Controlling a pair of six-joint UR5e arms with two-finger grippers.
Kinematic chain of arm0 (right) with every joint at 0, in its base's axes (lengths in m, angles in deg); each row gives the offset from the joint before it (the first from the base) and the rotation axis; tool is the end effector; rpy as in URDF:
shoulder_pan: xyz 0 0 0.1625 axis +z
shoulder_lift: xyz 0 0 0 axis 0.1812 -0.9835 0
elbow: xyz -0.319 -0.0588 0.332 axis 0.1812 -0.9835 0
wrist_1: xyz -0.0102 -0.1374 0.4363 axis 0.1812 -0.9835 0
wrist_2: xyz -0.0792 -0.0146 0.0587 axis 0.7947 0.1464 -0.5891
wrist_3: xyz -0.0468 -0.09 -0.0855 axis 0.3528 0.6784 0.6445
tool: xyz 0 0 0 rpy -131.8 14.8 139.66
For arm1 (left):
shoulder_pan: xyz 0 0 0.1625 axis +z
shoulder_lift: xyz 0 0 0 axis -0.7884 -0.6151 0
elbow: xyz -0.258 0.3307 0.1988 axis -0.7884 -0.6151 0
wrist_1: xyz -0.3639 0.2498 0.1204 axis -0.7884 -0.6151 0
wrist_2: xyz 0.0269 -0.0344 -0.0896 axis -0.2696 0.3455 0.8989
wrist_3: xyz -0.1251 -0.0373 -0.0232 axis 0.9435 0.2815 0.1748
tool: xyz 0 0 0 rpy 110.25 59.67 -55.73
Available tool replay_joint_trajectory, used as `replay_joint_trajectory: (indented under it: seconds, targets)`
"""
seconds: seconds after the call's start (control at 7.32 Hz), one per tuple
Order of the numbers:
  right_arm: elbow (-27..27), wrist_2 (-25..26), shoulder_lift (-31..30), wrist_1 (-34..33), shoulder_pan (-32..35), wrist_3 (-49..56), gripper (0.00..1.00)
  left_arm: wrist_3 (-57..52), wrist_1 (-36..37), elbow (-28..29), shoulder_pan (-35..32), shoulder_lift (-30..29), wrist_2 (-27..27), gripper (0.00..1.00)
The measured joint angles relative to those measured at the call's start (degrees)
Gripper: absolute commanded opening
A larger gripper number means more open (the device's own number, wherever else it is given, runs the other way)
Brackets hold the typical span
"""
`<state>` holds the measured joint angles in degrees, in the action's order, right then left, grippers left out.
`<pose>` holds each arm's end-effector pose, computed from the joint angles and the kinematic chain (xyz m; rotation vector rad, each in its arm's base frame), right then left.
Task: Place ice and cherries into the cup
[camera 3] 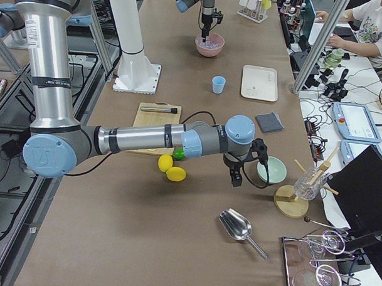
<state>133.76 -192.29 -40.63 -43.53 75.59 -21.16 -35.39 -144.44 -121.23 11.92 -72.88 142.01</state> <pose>-0.0077 -0.5817 0.6277 0.1832 -0.8673 -0.1489 0.4118 -0.4385 0.4209 0.1055 0.8616 0.1838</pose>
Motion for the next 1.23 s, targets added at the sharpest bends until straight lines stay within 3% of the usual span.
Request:
replay_joint_trajectory:
  seconds: [0.68,0.96,1.23]
  targets:
    - [-0.1,0.0,0.0,0.0,0.0,0.0,1.0,0.1,0.2,0.6,0.3,0.3,-0.4,0.7]
    - [0.0,0.0,-0.1,0.0,0.0,0.0,1.0,0.1,0.3,0.6,0.3,0.3,-0.5,0.53]
    - [0.0,0.0,-0.1,0.0,0.0,0.0,1.0,-0.1,0.3,0.6,0.3,0.7,-0.5,0.29]
